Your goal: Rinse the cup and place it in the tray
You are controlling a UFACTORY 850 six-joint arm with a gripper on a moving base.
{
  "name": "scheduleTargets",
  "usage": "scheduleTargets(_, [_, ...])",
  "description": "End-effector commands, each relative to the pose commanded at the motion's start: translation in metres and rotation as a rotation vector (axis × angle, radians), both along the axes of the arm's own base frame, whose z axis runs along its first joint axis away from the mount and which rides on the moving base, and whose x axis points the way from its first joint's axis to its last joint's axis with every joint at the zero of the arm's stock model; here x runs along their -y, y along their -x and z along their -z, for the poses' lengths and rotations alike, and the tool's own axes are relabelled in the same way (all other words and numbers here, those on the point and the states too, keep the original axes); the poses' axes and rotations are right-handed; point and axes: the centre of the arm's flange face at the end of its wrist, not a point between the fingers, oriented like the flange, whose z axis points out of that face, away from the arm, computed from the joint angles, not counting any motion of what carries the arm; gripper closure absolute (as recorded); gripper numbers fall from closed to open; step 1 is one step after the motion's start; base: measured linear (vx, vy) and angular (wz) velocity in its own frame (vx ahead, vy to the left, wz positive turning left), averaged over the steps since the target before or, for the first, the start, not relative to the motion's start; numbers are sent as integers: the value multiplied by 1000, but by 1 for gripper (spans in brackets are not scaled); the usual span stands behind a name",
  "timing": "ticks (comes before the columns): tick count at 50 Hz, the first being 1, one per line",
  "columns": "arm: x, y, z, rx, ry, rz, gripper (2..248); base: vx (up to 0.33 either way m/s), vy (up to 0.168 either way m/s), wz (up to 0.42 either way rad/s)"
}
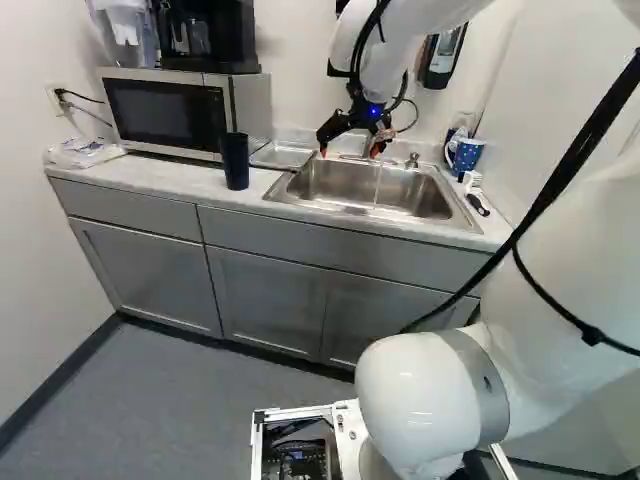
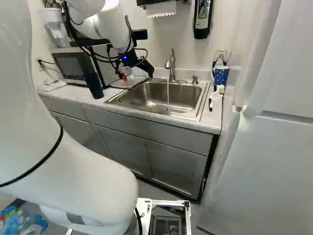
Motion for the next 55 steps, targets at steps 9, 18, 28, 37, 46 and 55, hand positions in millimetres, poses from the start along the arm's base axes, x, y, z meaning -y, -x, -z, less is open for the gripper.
scheduleTargets(9, [-15,-3,0,-1,0,-33,3,0,0,0])
scheduleTargets(18, [-30,-5,0,-1,0,-67,3,0,0,0])
scheduleTargets(28, [-47,-6,0,-2,0,-103,3,0,0,0])
scheduleTargets(37, [-63,-7,-1,-2,0,-137,3,0,0,0])
scheduleTargets(46, [-78,-7,-1,-3,0,-169,3,0,0,0])
scheduleTargets(55, [-93,-8,-1,-3,0,-201,3,0,0,0])
